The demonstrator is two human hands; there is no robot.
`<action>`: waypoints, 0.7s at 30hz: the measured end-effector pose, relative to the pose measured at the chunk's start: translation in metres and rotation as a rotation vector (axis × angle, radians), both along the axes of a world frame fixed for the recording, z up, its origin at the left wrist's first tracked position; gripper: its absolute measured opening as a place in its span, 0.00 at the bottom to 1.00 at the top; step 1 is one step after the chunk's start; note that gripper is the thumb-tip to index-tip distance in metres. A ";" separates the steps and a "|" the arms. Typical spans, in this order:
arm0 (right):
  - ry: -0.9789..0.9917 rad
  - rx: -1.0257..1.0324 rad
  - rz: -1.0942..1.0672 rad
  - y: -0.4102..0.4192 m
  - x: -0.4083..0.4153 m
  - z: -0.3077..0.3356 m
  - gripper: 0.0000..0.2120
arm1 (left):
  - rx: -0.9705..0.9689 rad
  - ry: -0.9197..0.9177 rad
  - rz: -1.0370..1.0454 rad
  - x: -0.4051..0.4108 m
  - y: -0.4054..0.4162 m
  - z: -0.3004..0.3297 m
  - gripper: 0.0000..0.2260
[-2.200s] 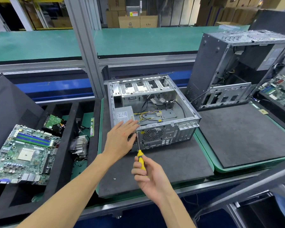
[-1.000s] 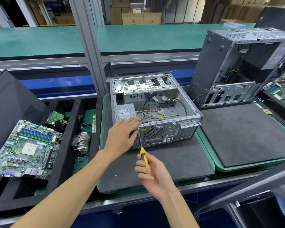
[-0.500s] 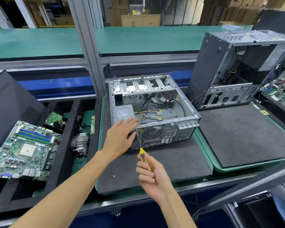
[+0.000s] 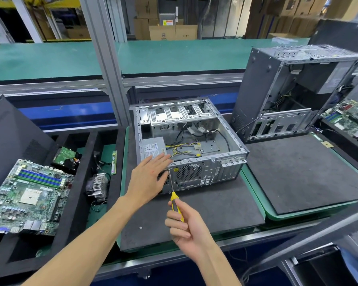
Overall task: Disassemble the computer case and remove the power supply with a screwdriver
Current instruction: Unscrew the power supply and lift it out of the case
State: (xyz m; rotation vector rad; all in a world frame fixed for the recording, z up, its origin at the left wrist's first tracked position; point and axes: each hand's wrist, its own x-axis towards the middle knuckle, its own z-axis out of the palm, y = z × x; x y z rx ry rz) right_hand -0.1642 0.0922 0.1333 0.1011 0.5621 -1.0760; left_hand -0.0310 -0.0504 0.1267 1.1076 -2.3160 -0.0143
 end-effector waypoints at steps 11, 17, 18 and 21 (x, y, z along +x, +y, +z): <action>-0.018 0.024 -0.049 0.001 0.000 -0.001 0.06 | -0.012 0.019 -0.010 0.001 -0.001 -0.001 0.18; 0.048 0.021 -0.007 -0.003 -0.001 -0.002 0.15 | -0.026 0.029 -0.007 0.001 -0.002 -0.002 0.18; 0.031 0.037 -0.008 -0.003 -0.001 -0.004 0.16 | -0.030 0.029 -0.008 0.001 -0.002 -0.002 0.18; -0.052 0.062 -0.017 -0.003 -0.003 -0.004 0.12 | -0.030 0.020 -0.006 0.000 -0.001 -0.002 0.18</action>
